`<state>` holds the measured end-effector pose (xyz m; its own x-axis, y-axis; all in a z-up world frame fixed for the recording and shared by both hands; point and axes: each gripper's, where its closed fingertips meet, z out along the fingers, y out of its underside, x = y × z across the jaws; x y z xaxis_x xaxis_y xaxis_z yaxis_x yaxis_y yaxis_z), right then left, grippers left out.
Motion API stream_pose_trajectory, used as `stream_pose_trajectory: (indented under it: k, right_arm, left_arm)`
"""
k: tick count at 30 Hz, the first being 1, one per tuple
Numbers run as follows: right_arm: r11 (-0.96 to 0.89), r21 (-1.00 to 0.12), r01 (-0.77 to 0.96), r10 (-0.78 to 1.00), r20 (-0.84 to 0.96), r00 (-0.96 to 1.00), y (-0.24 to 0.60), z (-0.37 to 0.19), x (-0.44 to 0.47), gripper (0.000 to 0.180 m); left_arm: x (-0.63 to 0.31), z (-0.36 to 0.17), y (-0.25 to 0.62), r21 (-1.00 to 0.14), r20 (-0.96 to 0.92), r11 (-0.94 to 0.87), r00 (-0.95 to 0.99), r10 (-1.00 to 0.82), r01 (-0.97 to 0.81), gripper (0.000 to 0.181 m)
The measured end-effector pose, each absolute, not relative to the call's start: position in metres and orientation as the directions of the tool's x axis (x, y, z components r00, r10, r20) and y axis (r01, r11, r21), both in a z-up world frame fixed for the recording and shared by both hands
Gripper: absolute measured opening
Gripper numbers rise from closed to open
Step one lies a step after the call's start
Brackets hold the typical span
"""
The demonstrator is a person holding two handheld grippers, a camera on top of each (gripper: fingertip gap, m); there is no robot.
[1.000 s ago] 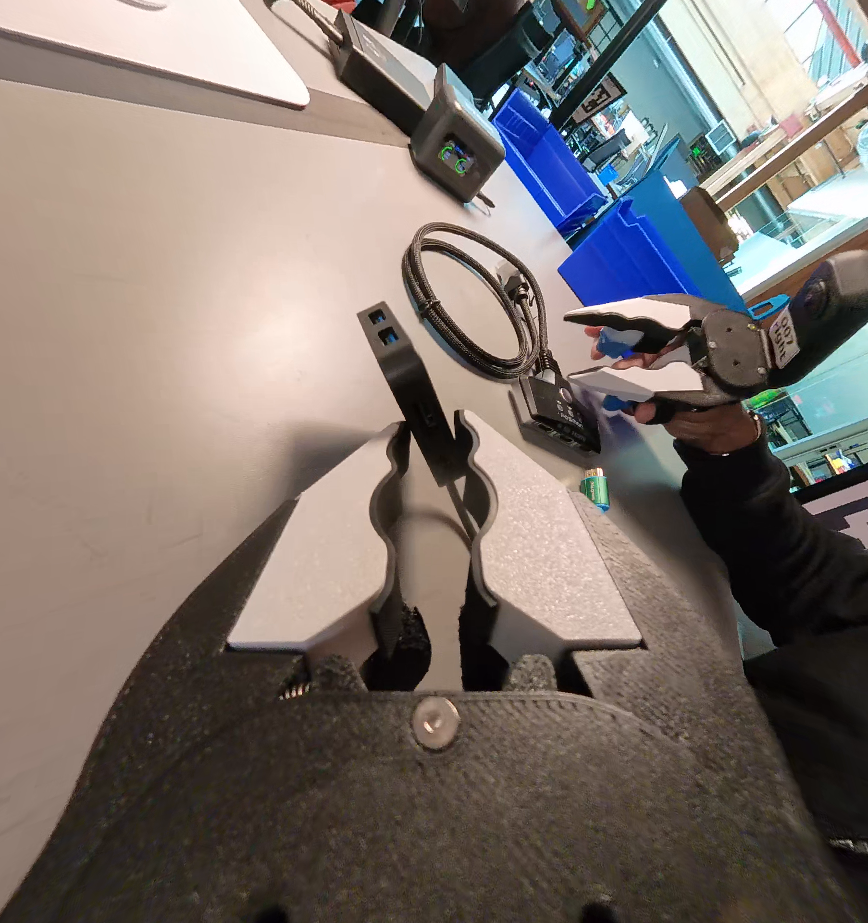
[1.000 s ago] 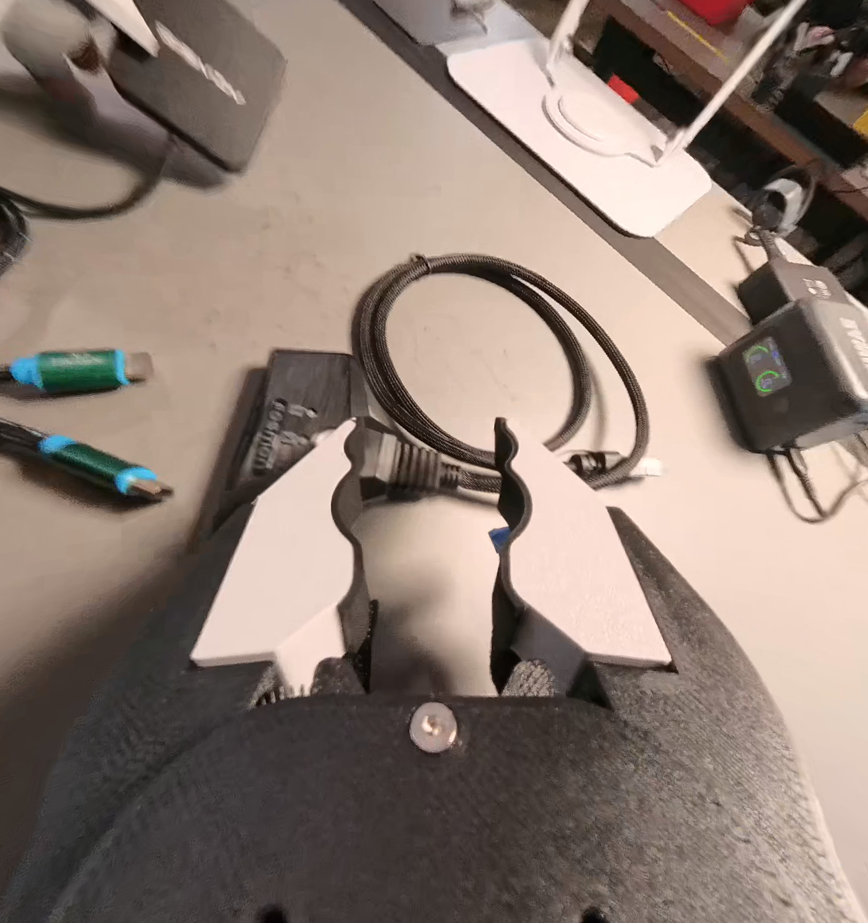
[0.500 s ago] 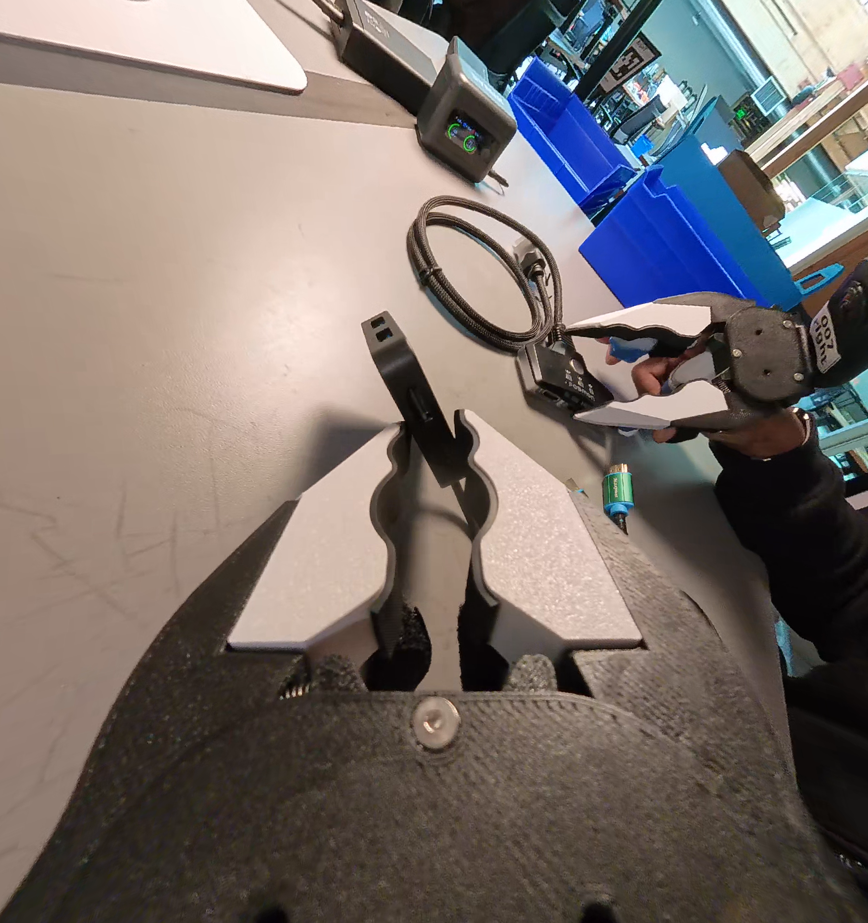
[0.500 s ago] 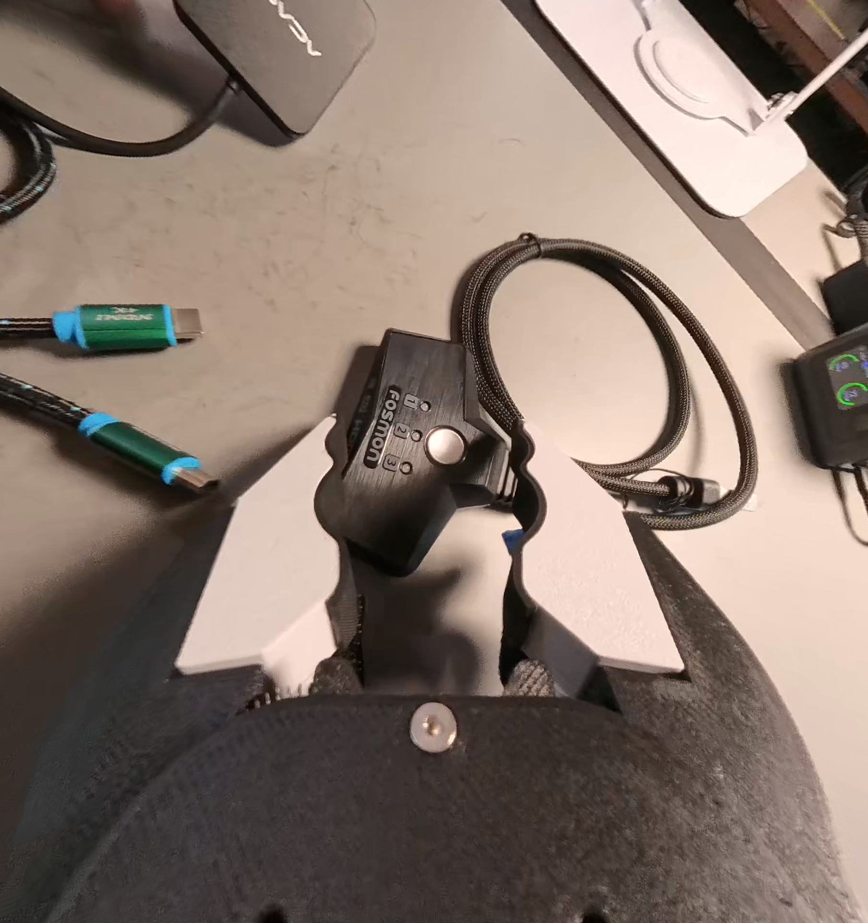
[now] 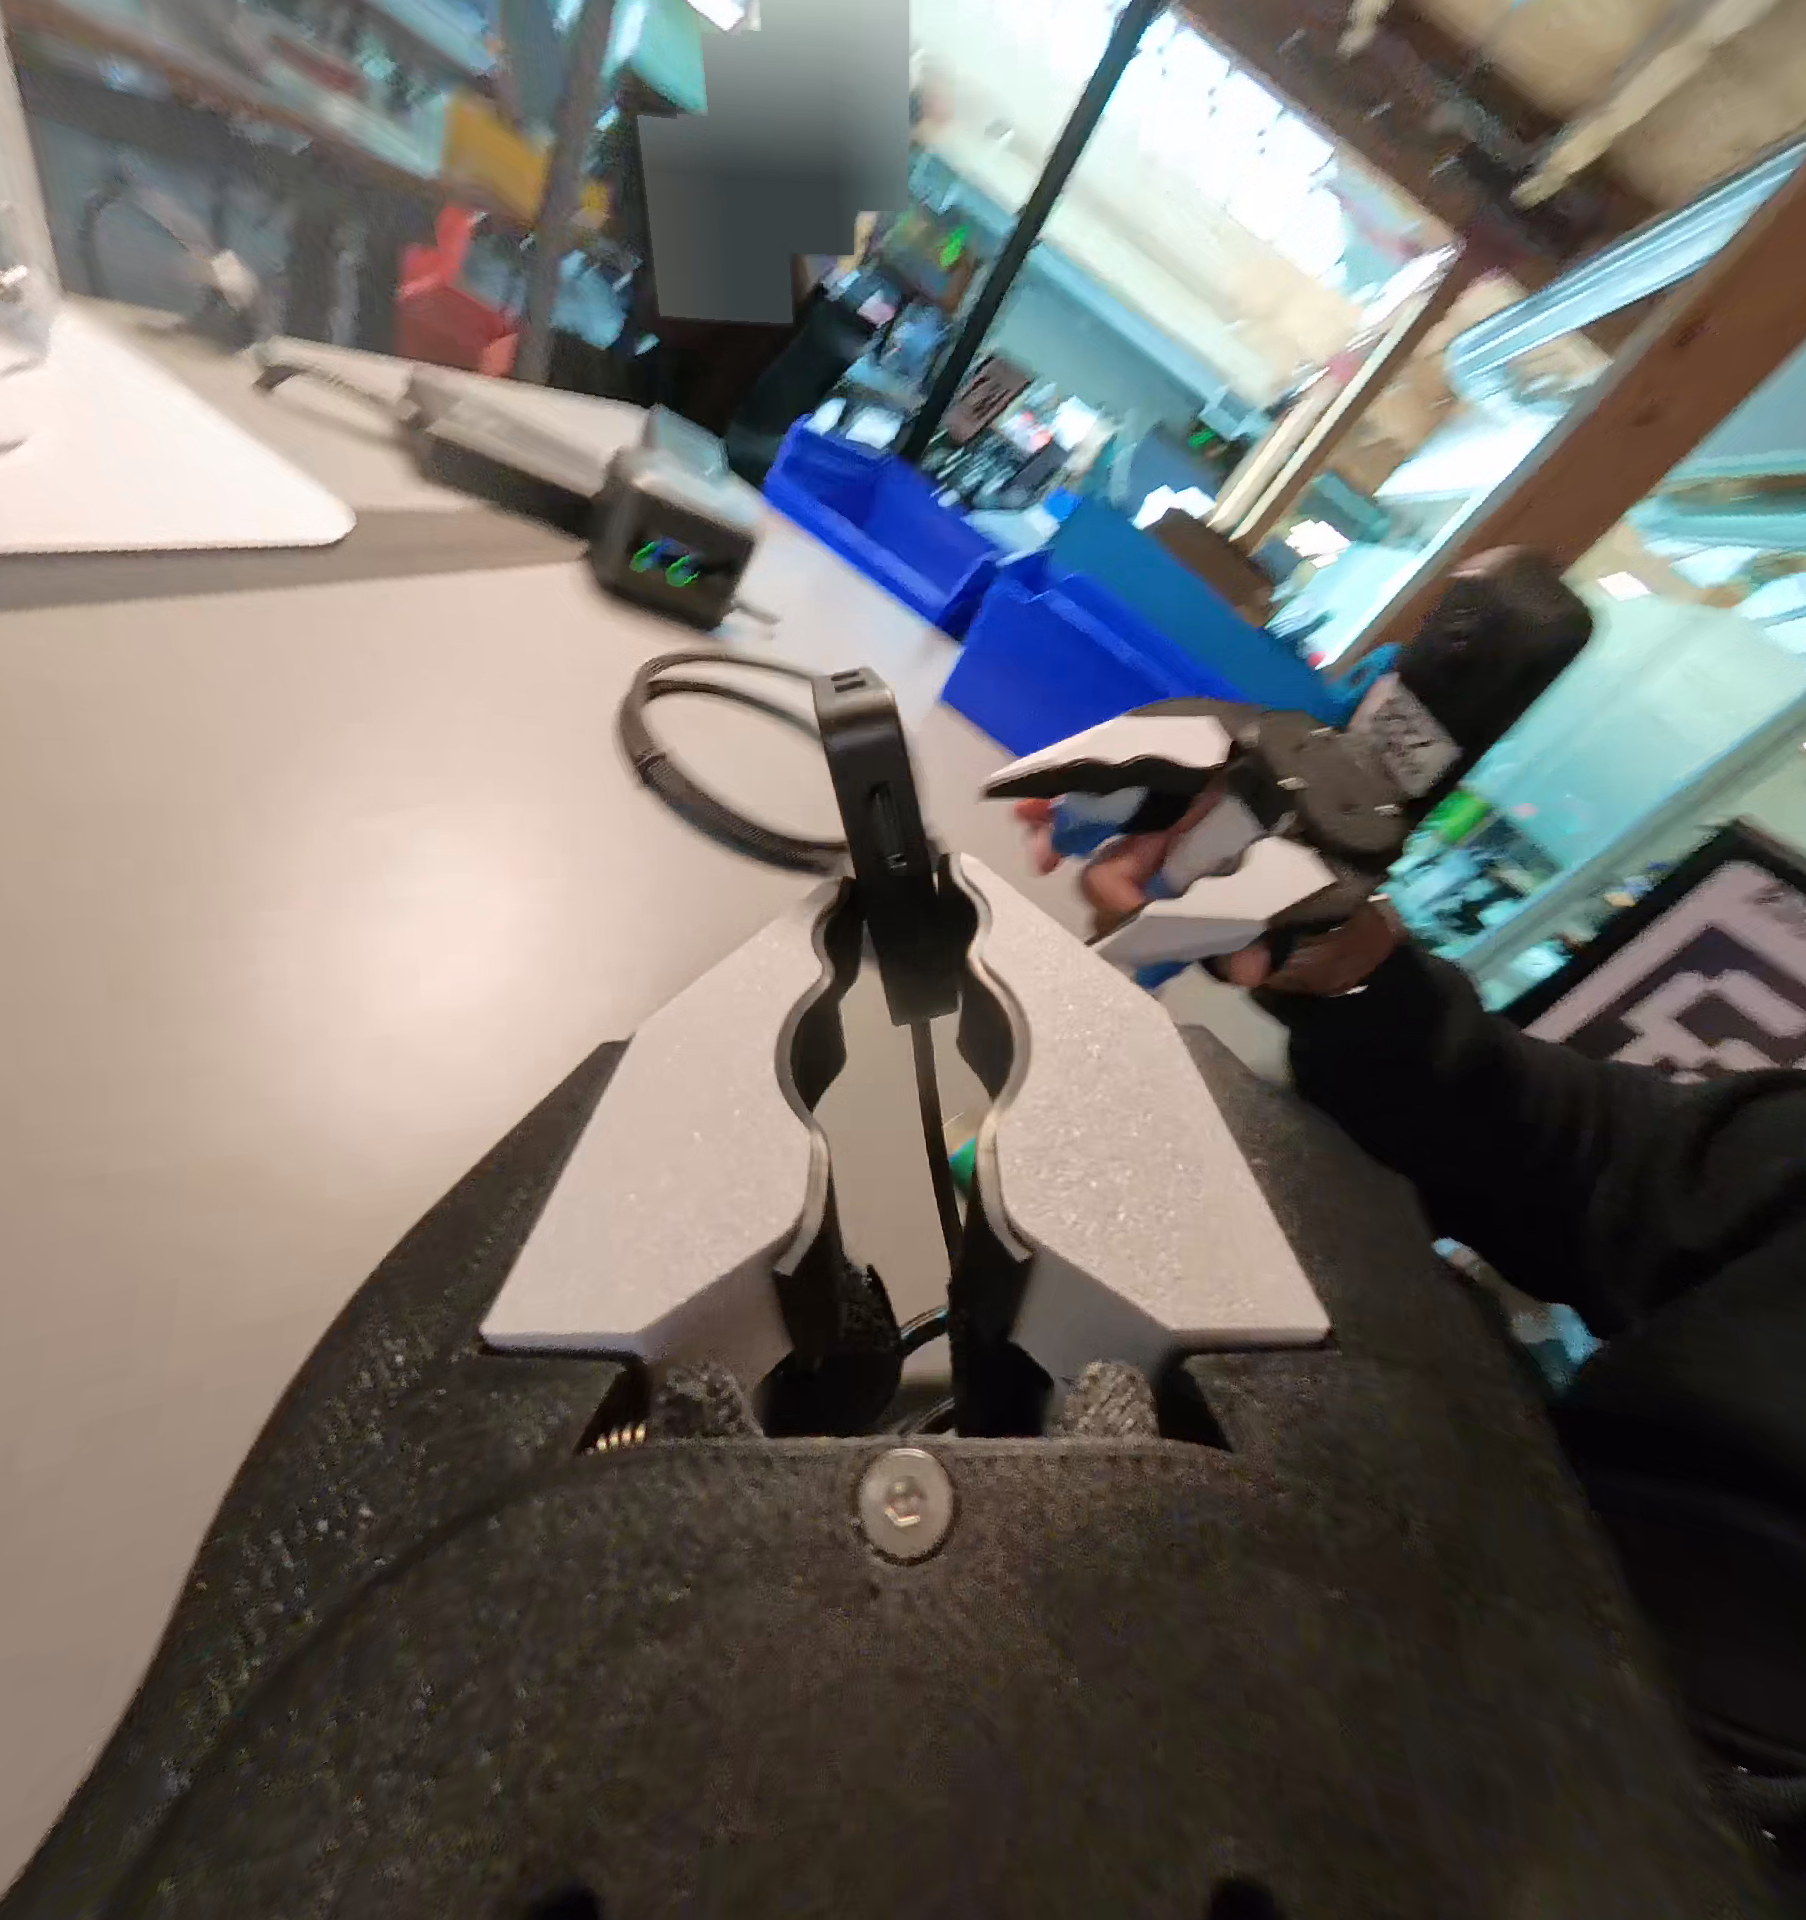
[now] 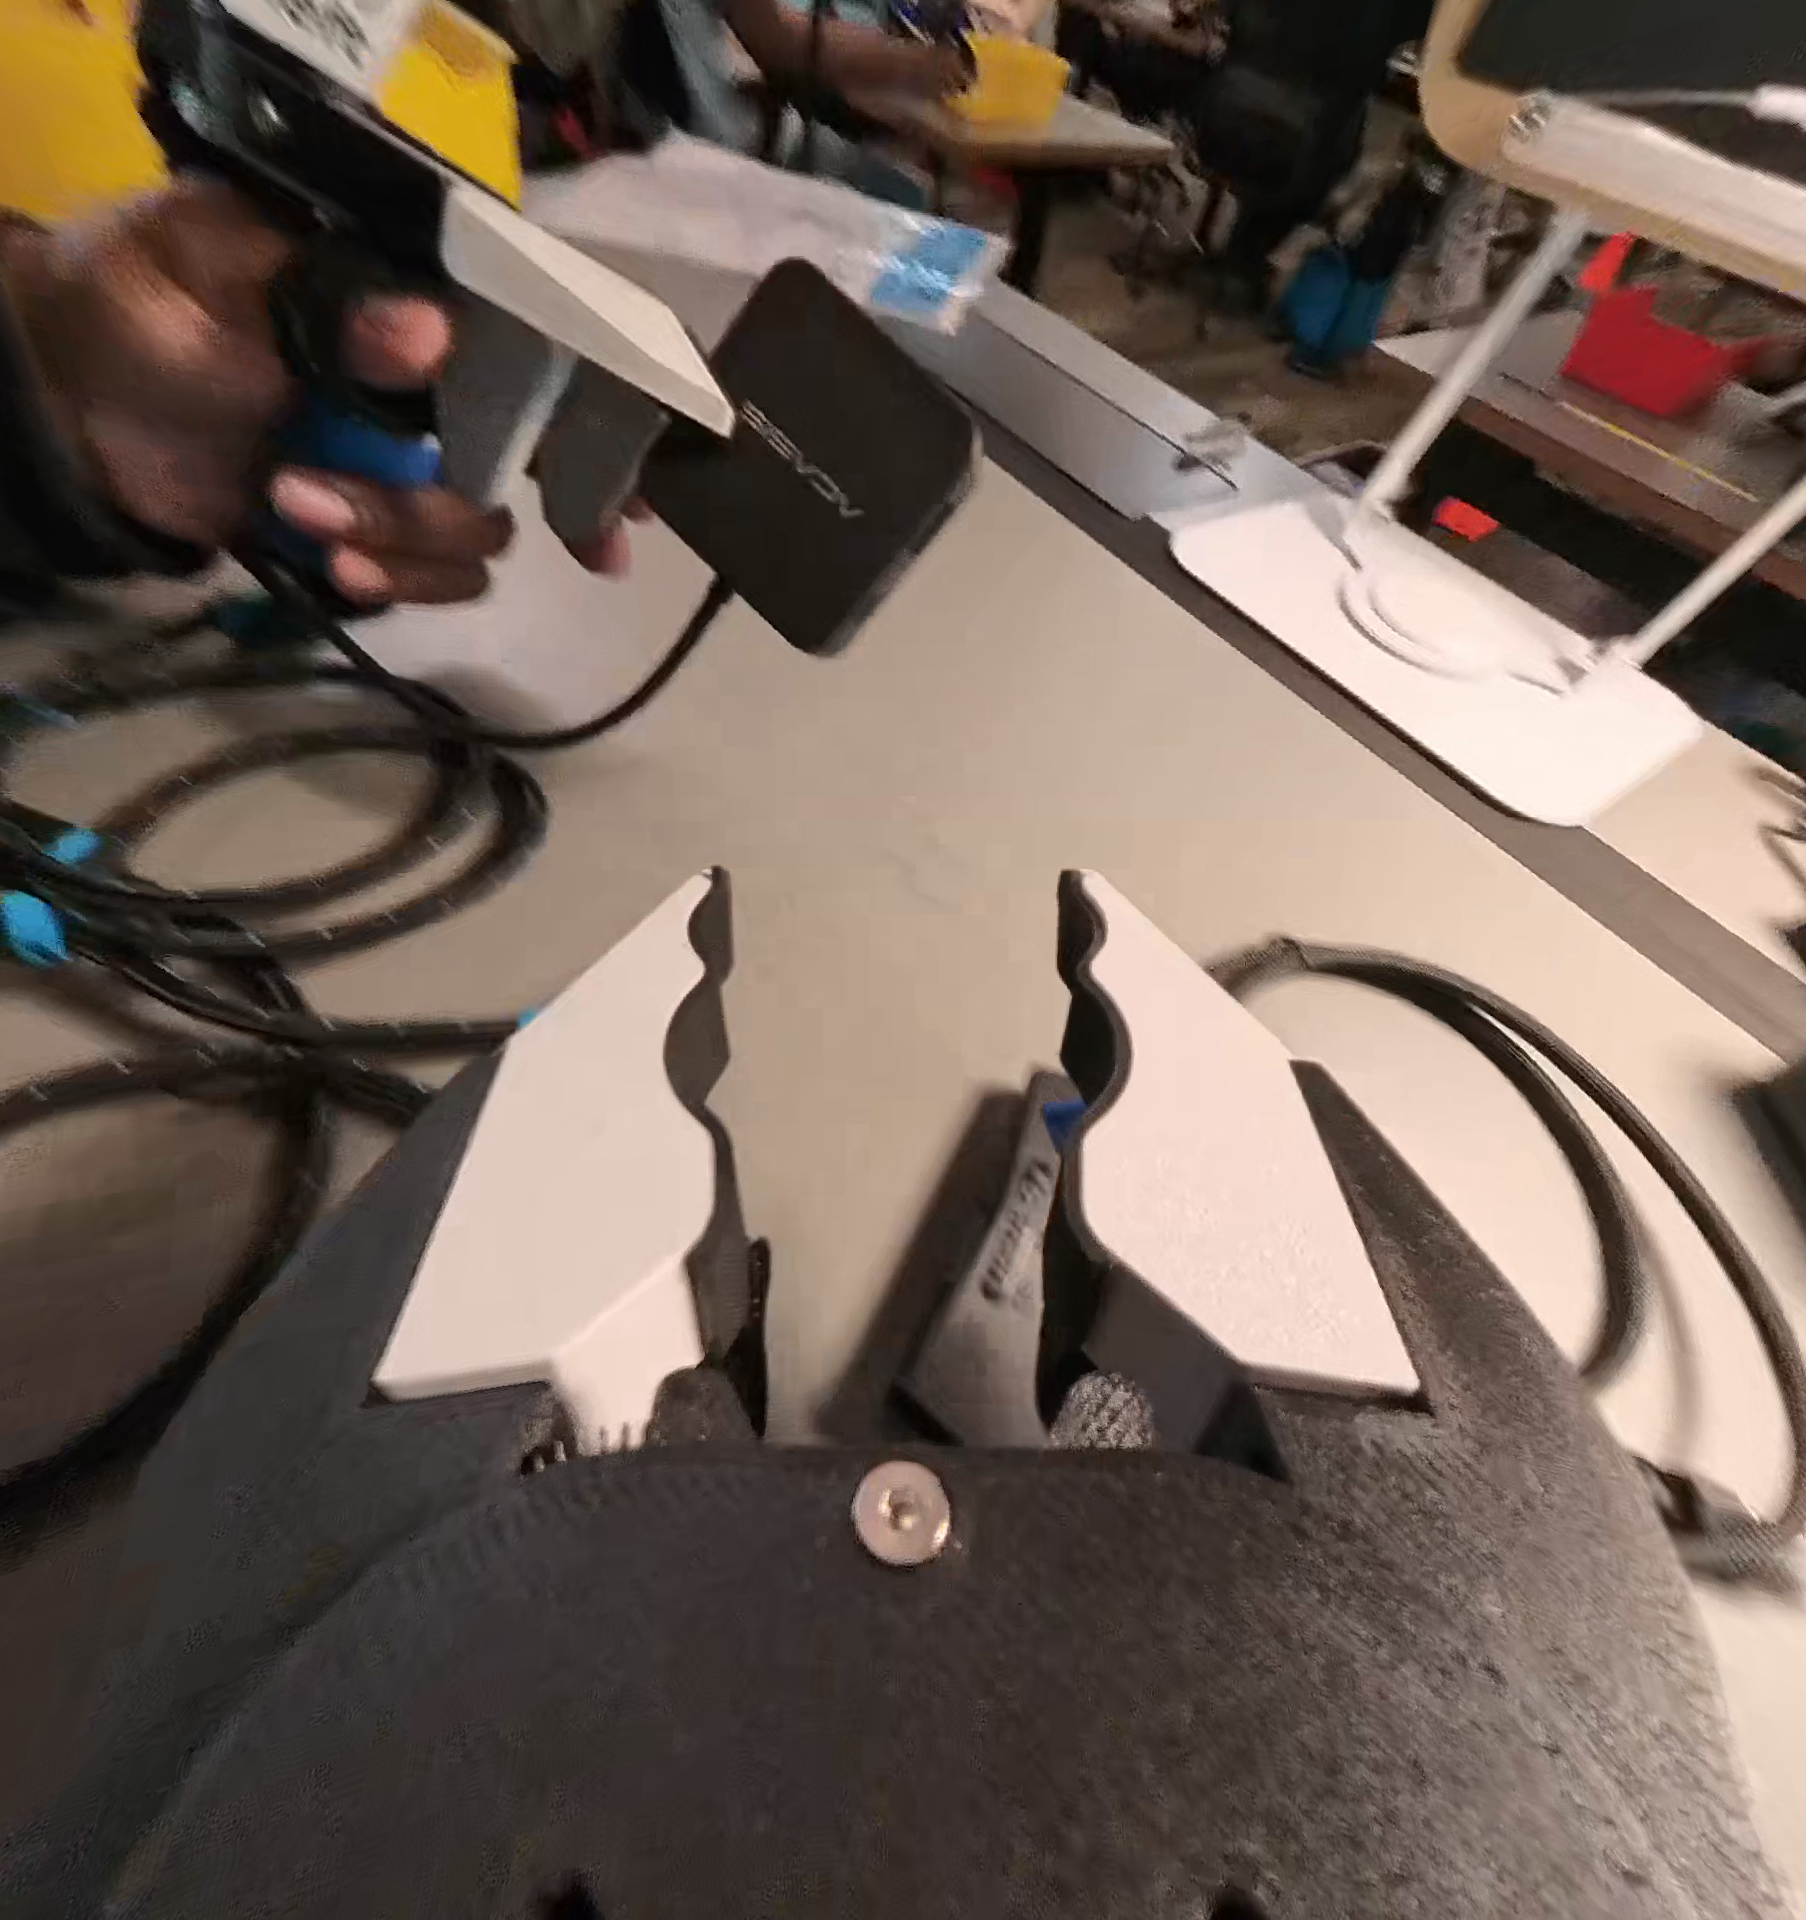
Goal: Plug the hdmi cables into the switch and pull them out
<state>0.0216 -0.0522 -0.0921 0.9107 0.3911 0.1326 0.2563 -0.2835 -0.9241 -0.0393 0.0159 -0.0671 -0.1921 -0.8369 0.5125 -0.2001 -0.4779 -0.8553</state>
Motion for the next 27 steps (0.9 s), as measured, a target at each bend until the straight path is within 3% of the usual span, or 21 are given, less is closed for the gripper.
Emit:
stream_pose_trajectory:
  k: [6,9,11,14,19,22,27]
  right_arm:
    - [-0.218,-0.975,-0.038,0.619,-0.169,0.767,-0.037,-0.037,-0.031,0.078]
    - [-0.205,-0.966,-0.156,0.652,-0.254,0.714,-0.035,-0.03,-0.039,0.056]
    - [-0.218,-0.954,-0.205,0.642,-0.298,0.707,-0.037,-0.036,-0.037,0.026]
    - [-0.244,-0.949,-0.199,0.591,-0.308,0.745,-0.04,-0.049,-0.021,0.017]
    - [-0.263,-0.929,-0.26,0.494,-0.361,0.791,-0.045,-0.051,0.03,0.014]
    - [-0.265,-0.907,-0.327,0.472,-0.418,0.776,-0.049,-0.047,0.052,0.014]
    - [-0.186,-0.913,-0.363,0.464,-0.408,0.786,-0.057,-0.032,0.08,0.014]
  left_arm:
    - [-0.051,-0.016,-0.021,-0.826,0.506,-0.563,-0.484,-0.714,-0.033,0.015]
    - [-0.051,-0.019,-0.034,-0.821,0.512,-0.566,-0.528,-0.677,-0.069,0.014]
    - [-0.046,-0.028,-0.039,-0.829,0.521,-0.549,-0.511,-0.684,-0.111,0.014]
    - [-0.037,-0.042,-0.029,-0.843,0.528,-0.52,-0.405,-0.747,-0.139,0.018]
    - [-0.033,-0.054,-0.005,-0.875,0.482,-0.456,-0.206,-0.852,-0.161,0.047]
    - [-0.03,-0.071,-0.01,-0.893,0.406,-0.361,-0.137,-0.903,-0.268,0.048]
    - [-0.025,-0.101,-0.056,-0.873,0.337,-0.218,-0.215,-0.917,-0.437,0.048]
